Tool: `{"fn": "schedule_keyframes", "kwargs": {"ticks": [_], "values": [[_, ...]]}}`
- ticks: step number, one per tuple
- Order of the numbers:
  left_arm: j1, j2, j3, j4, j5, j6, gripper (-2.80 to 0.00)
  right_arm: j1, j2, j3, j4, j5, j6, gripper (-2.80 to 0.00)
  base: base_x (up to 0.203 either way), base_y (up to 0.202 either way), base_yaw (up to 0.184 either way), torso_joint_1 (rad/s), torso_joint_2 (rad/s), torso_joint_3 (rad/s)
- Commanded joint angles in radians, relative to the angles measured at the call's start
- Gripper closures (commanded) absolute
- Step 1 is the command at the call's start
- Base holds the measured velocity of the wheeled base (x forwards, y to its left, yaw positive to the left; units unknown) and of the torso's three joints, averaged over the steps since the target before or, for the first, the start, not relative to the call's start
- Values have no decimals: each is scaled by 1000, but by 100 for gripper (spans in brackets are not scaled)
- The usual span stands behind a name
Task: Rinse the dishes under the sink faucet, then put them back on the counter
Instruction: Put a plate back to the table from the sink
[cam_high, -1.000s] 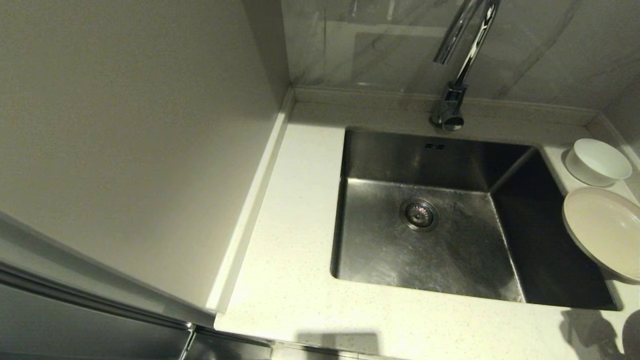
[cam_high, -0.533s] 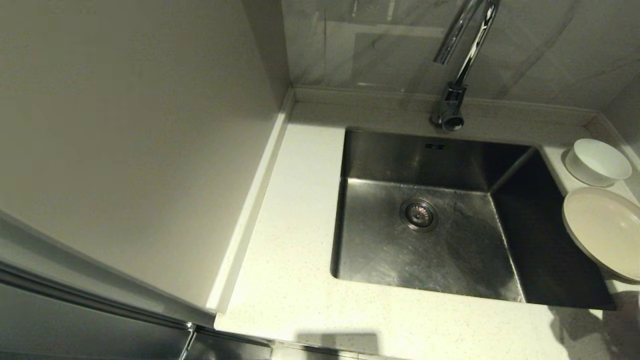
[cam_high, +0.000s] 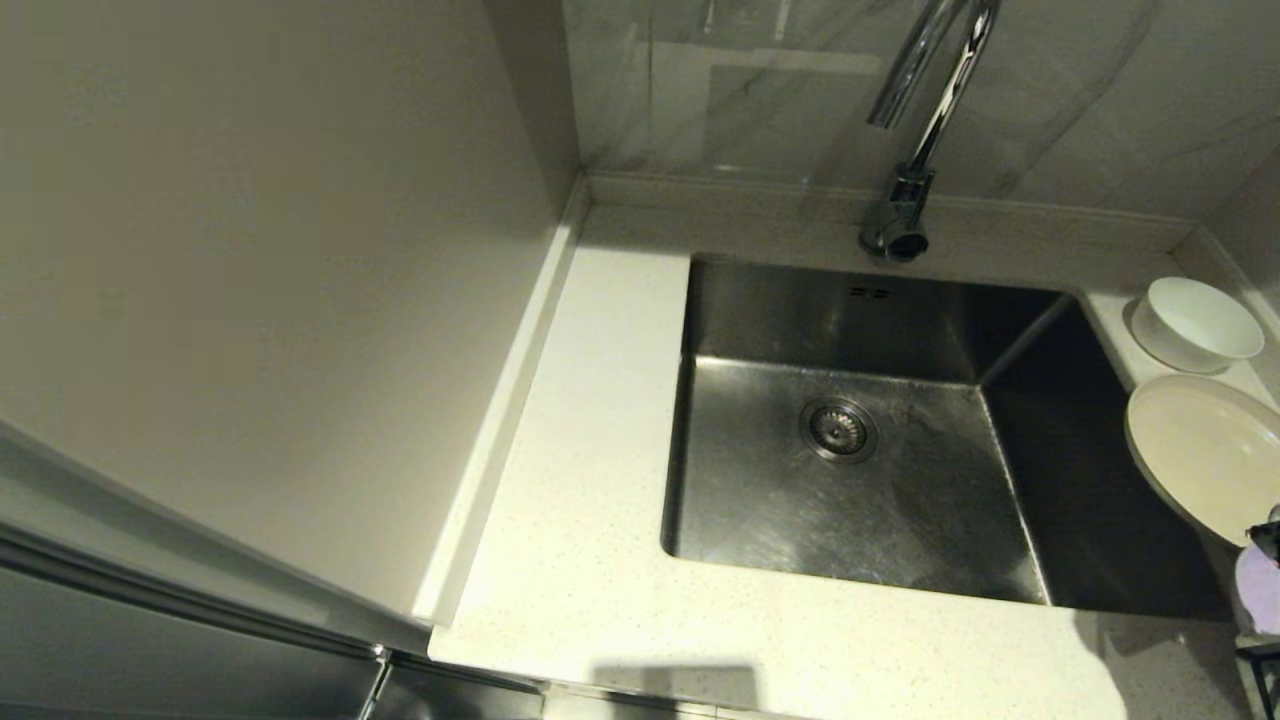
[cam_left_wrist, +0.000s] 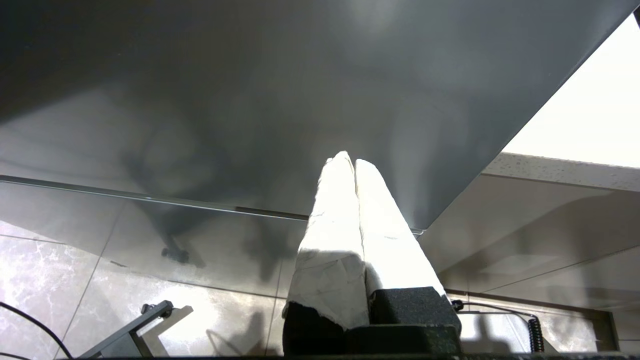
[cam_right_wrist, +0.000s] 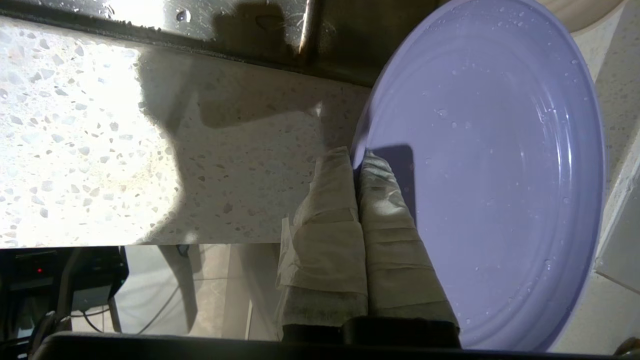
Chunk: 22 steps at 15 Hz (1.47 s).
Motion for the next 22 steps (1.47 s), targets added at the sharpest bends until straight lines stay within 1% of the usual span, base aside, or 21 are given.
{"fn": "schedule_keyframes", "kwargs": {"ticks": [1, 8, 9, 11, 17, 19, 22], "values": [[0, -3, 0, 0, 1, -1, 0, 0, 14, 1, 2, -3, 6, 0, 0, 0, 0, 0, 0, 0], [-1, -3, 0, 0, 1, 0, 0, -1, 35, 5, -9, -12, 14, 0, 0, 0, 0, 0, 0, 0], [0, -3, 0, 0, 1, 0, 0, -1, 37, 5, -32, -13, 15, -280, 0, 0, 0, 0, 0, 0], [0, -3, 0, 0, 1, -1, 0, 0, 38, 8, -88, -15, 27, -280, 0, 0, 0, 0, 0, 0], [0, -3, 0, 0, 1, -1, 0, -3, 27, 2, -228, -42, 26, -280, 0, 0, 0, 0, 0, 0], [0, -3, 0, 0, 1, -1, 0, -2, 3, 1, -251, -58, 22, -280, 0, 0, 0, 0, 0, 0], [0, -3, 0, 0, 1, -1, 0, -1, -34, -44, -253, -58, -23, -280, 0, 0, 0, 0, 0, 0]]}}
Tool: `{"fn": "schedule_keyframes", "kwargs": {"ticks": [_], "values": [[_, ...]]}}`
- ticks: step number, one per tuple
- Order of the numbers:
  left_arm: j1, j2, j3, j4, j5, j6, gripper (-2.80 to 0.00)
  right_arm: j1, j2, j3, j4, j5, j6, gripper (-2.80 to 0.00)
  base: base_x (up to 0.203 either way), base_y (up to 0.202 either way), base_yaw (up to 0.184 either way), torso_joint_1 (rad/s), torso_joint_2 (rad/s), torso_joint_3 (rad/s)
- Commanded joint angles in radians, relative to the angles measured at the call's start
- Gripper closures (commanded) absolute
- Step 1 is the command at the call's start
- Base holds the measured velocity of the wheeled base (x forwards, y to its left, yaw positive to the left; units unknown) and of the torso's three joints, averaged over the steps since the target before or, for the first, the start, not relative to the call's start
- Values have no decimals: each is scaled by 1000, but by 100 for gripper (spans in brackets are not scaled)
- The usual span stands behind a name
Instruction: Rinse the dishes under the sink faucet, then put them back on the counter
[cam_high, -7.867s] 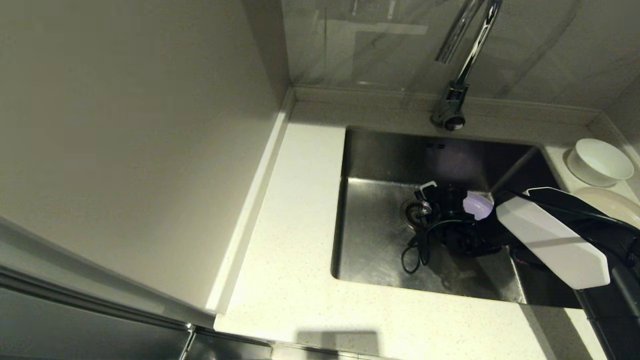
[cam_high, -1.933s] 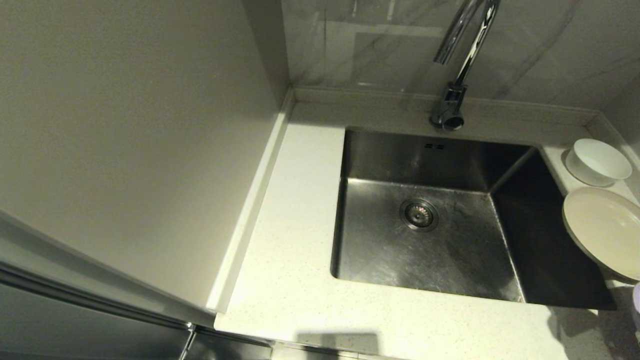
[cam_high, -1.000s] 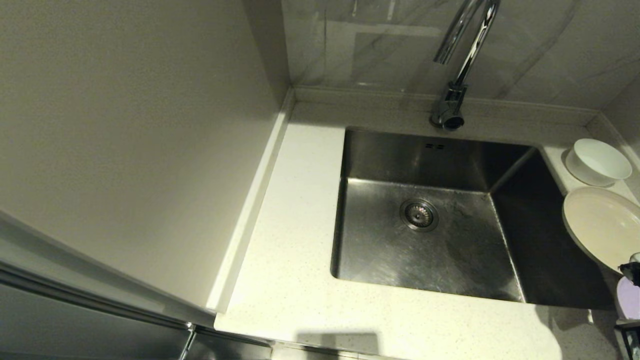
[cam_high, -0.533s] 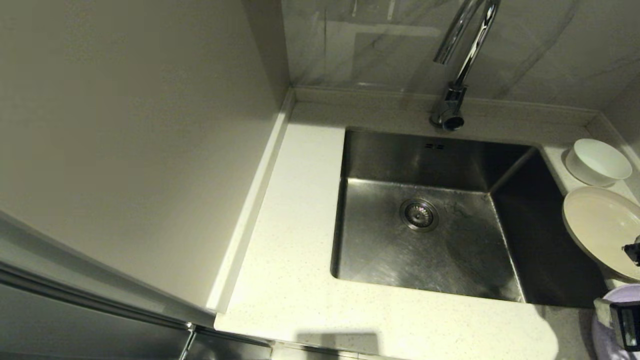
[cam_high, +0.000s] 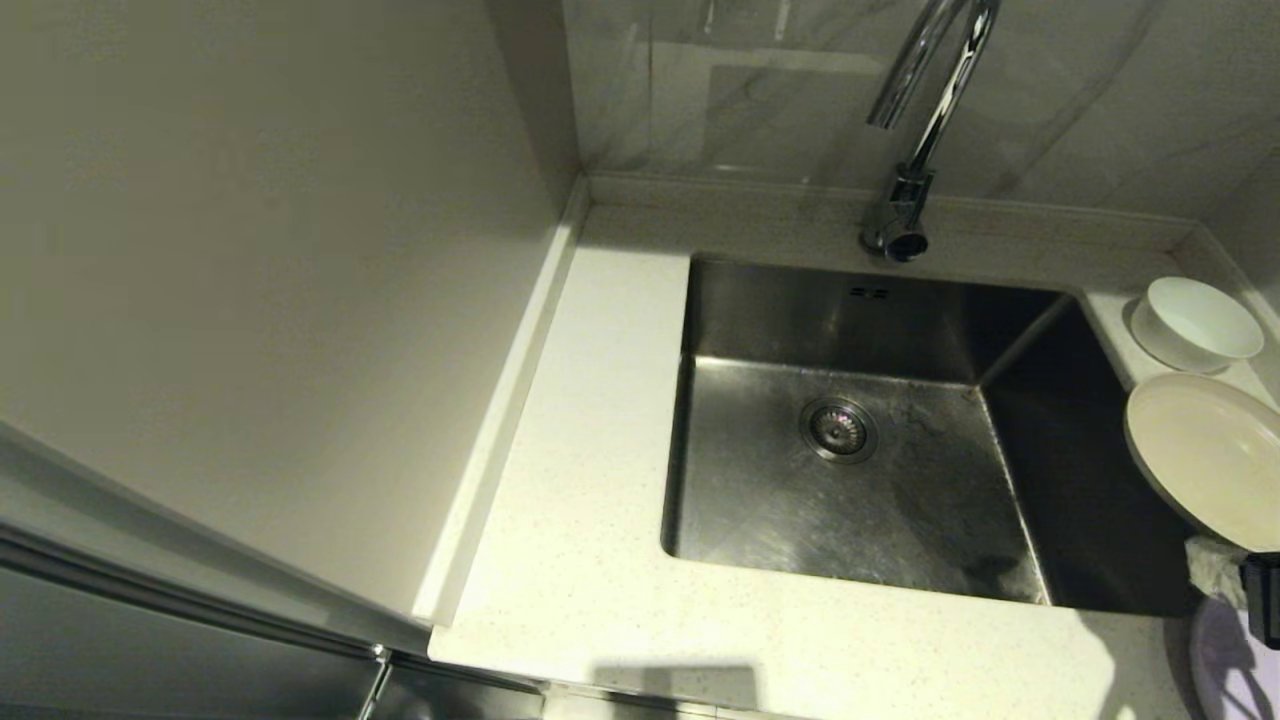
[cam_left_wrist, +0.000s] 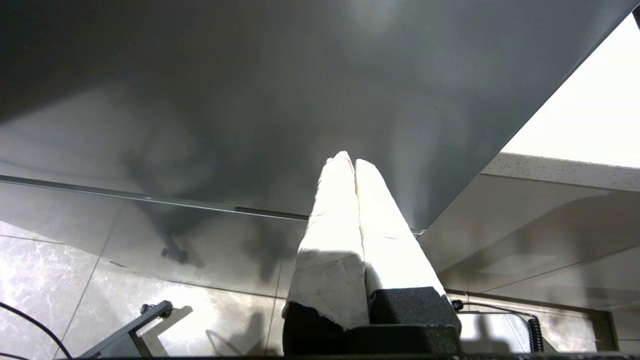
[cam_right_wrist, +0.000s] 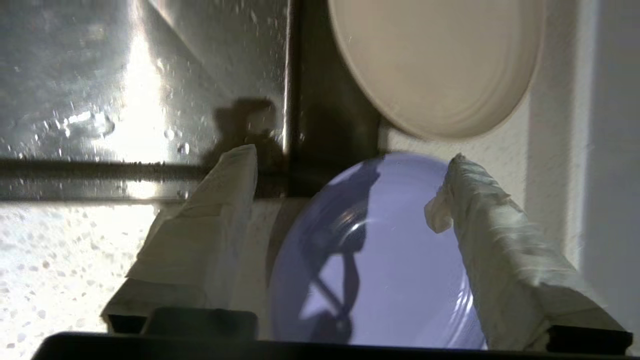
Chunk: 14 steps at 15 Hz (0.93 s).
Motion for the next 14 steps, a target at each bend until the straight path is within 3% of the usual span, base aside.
{"fn": "schedule_keyframes", "kwargs": {"ticks": [1, 8, 11, 12, 14], "values": [[0, -3, 0, -1, 1, 0, 0, 1, -22, -54, -1, -2, -9, -280, 0, 0, 0, 0, 0, 0], [0, -3, 0, -1, 1, 0, 0, 2, -7, -392, -1, -4, -42, -280, 0, 0, 0, 0, 0, 0], [-1, -3, 0, -1, 1, 0, 0, 8, -60, -457, 0, -62, -121, -280, 0, 0, 0, 0, 0, 0], [-1, -3, 0, -1, 1, 0, 0, 25, -82, -450, 3, -98, -139, 0, 0, 0, 0, 0, 0, 0], [0, -3, 0, -1, 1, 0, 0, 56, -132, -421, 7, -173, -187, 0, 0, 0, 0, 0, 0, 0]]}}
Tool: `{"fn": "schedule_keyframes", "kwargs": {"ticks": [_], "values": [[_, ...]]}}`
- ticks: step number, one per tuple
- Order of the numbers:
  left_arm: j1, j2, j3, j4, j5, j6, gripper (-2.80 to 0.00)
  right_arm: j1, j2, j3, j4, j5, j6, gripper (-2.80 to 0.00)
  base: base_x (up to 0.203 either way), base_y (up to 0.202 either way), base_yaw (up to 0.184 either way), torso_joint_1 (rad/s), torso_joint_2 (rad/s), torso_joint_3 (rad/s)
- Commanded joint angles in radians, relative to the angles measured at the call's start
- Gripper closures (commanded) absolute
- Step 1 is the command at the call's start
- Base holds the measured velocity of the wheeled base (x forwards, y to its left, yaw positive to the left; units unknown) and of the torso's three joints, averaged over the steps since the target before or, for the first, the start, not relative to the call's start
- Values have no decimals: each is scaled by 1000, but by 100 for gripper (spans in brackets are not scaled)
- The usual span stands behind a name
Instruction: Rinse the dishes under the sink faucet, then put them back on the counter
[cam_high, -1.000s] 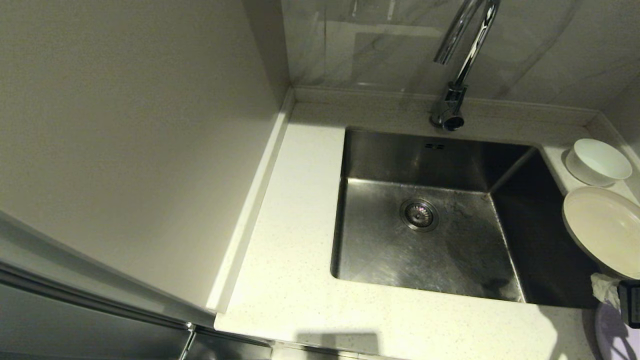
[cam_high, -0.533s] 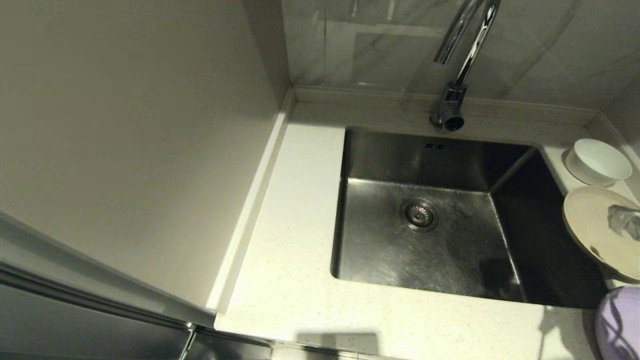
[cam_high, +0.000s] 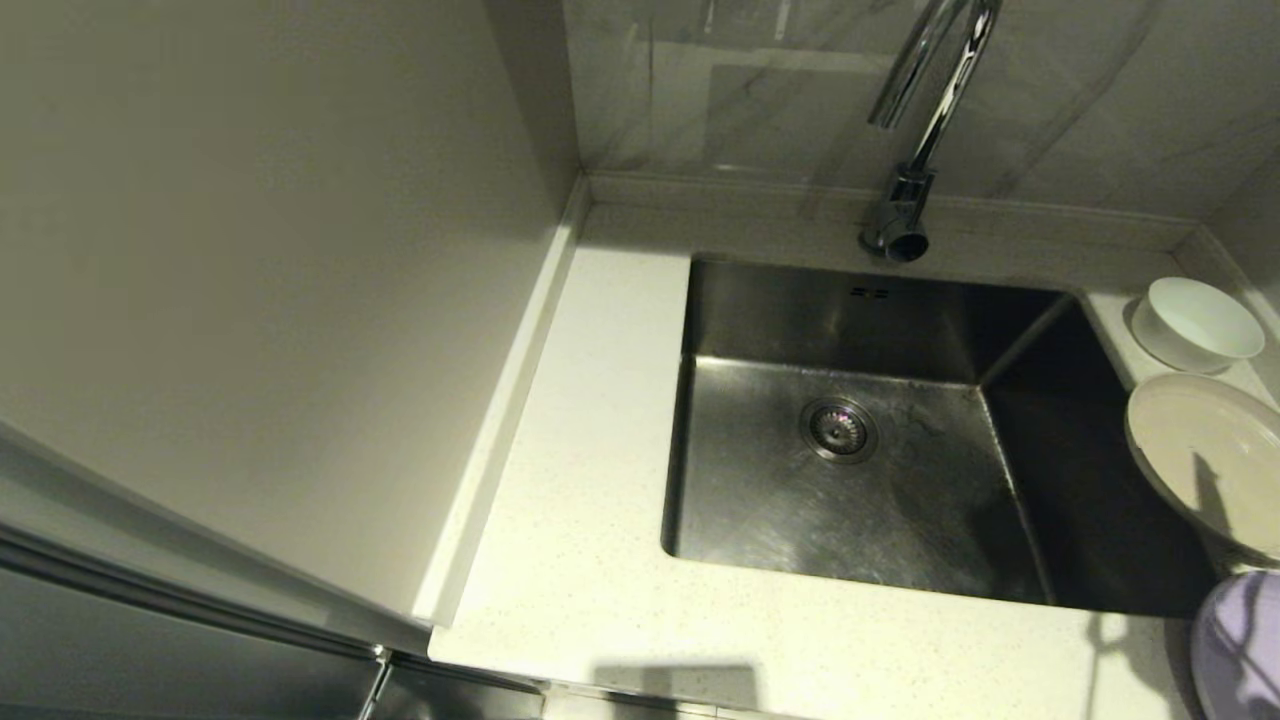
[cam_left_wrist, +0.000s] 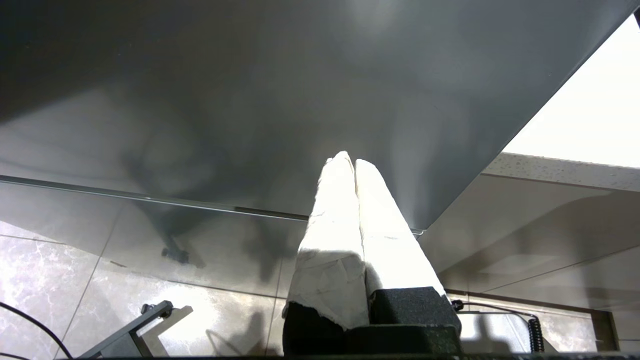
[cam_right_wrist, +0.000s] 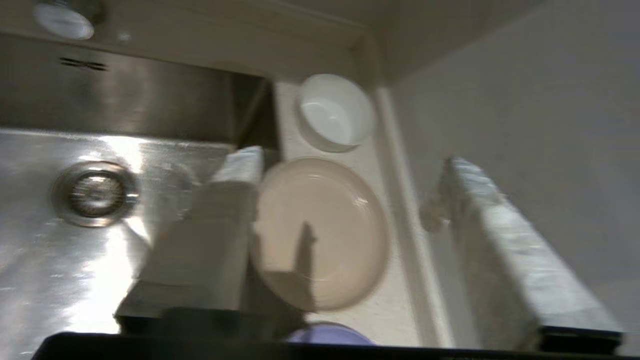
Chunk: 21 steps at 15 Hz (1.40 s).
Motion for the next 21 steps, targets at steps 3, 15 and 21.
{"fn": "schedule_keyframes", "kwargs": {"ticks": [3, 15, 21], "values": [[0, -3, 0, 0, 0, 0, 0, 17, -138, 55, 31, -31, -22, 0, 0, 0, 0, 0, 0, 0], [0, -3, 0, 0, 0, -1, 0, -100, -700, 171, 285, 62, 224, 0, 0, 0, 0, 0, 0, 0], [0, -3, 0, 0, 0, -1, 0, -152, -995, 323, 352, 45, 317, 0, 0, 0, 0, 0, 0, 0]]}}
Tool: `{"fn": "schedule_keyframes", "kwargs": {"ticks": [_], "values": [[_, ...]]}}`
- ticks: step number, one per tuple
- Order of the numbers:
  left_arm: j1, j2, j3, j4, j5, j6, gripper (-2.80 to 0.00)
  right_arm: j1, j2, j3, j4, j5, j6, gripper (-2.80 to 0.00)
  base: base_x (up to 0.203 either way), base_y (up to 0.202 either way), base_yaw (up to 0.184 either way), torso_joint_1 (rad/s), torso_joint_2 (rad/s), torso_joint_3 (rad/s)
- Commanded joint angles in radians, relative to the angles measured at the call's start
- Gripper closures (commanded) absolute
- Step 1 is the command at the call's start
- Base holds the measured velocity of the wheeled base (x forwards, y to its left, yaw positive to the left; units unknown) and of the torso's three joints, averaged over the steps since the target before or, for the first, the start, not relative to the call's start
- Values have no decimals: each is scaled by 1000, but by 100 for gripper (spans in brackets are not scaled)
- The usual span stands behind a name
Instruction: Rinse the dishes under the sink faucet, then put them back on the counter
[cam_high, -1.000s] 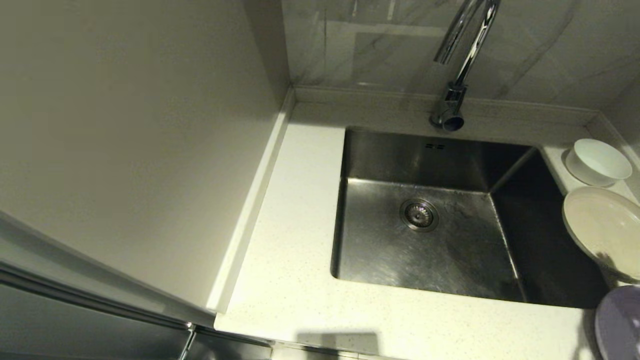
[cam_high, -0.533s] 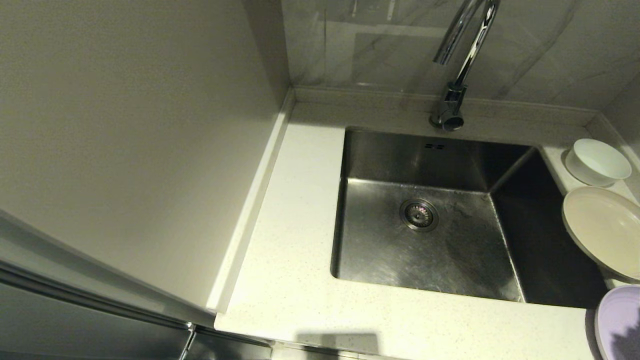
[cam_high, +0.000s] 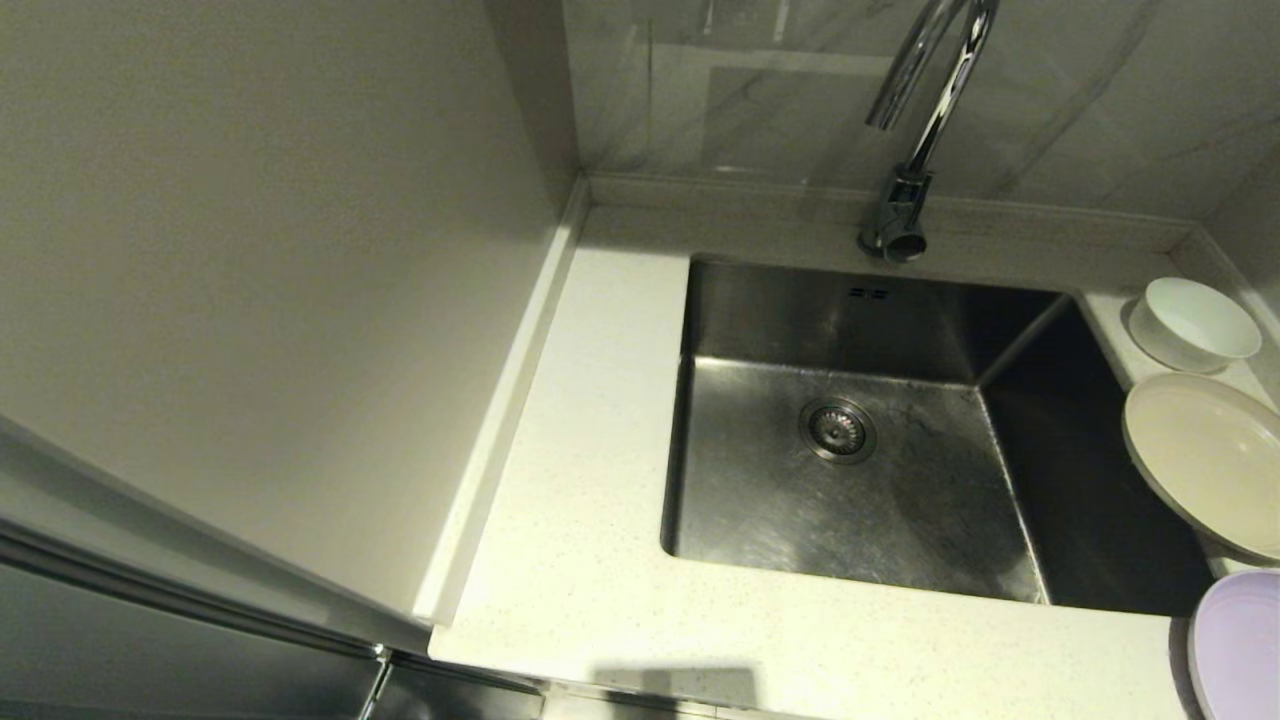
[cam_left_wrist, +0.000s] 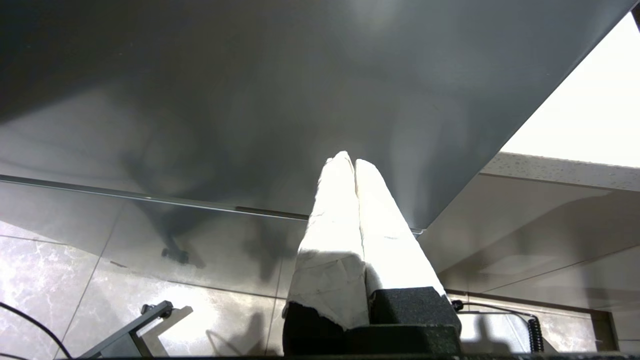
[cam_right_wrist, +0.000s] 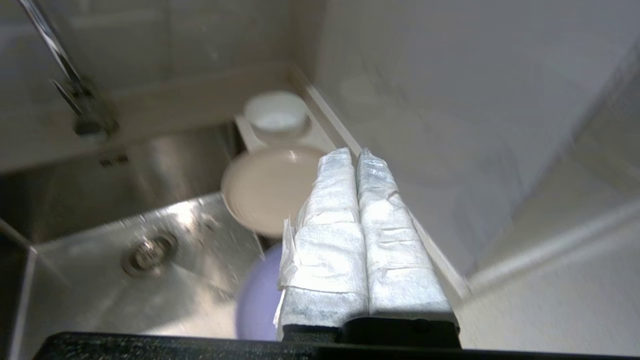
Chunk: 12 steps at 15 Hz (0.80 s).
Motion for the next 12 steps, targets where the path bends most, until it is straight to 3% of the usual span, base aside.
{"fn": "schedule_keyframes", "kwargs": {"ticks": [1, 5, 7, 8, 9, 12], "values": [[0, -4, 0, 0, 0, -1, 0, -8, -95, 101, -21, -9, 6, 0, 0, 0, 0, 0, 0, 0], [0, -3, 0, 0, 0, -1, 0, -10, -93, 447, -177, 157, 4, 0, 0, 0, 0, 0, 0, 0], [0, -3, 0, 0, 0, -1, 0, -10, -92, 628, -321, 323, 3, 0, 0, 0, 0, 0, 0, 0], [0, -3, 0, 0, 0, -1, 0, -10, -92, 659, -360, 452, 6, 0, 0, 0, 0, 0, 0, 0], [0, -3, 0, 0, 0, 1, 0, -10, -92, 662, -373, 529, 11, 0, 0, 0, 0, 0, 0, 0], [0, -3, 0, 0, 0, -1, 0, -10, -92, 644, -261, 584, -8, 0, 0, 0, 0, 0, 0, 0]]}}
